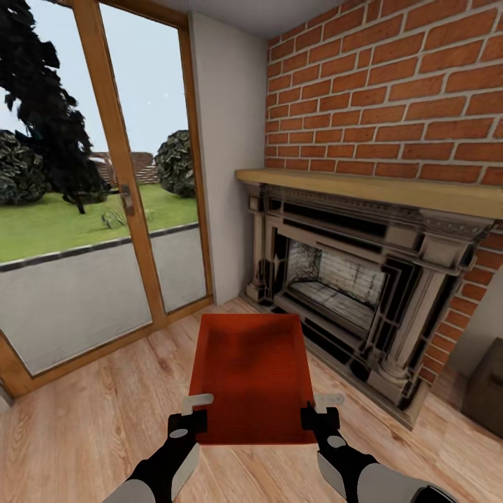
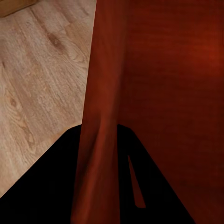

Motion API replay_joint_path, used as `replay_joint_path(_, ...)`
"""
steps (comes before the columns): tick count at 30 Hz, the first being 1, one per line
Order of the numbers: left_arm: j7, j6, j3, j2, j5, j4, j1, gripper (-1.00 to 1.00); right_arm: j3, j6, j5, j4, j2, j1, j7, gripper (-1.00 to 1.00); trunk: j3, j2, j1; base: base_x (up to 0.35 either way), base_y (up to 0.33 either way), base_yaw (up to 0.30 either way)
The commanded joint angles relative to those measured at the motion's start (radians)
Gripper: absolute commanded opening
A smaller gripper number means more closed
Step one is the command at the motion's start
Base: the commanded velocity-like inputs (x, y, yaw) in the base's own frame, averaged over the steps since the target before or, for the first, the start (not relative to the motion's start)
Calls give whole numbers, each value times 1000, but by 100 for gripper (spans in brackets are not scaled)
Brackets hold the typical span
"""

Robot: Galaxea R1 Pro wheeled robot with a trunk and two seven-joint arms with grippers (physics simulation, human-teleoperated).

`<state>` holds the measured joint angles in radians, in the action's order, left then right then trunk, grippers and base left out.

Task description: Move the two storage containers from the living room to the garage. In the garage, place one container on the floor and stack the other container on top of it (either order is fine).

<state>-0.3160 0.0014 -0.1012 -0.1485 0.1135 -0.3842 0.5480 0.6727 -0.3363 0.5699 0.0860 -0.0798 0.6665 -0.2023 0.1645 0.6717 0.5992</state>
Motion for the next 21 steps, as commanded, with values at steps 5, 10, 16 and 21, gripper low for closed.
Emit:
replay_joint_path(5,-6,1,-4,0,5,-2,1,-100,14,-10,32,-5,0,1,-2,-100,-7,1,0,0,0,0)
replay_joint_path(10,-6,0,-4,0,5,-2,1,-100,14,-10,32,-5,0,1,-2,-100,-15,1,0,0,0,0)
replay_joint_path(16,-6,0,-4,0,5,-2,1,-100,14,-10,32,-5,0,1,-1,-100,-24,1,0,0,0,0)
replay_joint_path(21,-6,0,-4,0,5,-2,1,-100,14,-10,32,-5,0,1,-1,-100,-32,1,0,0,0,0)
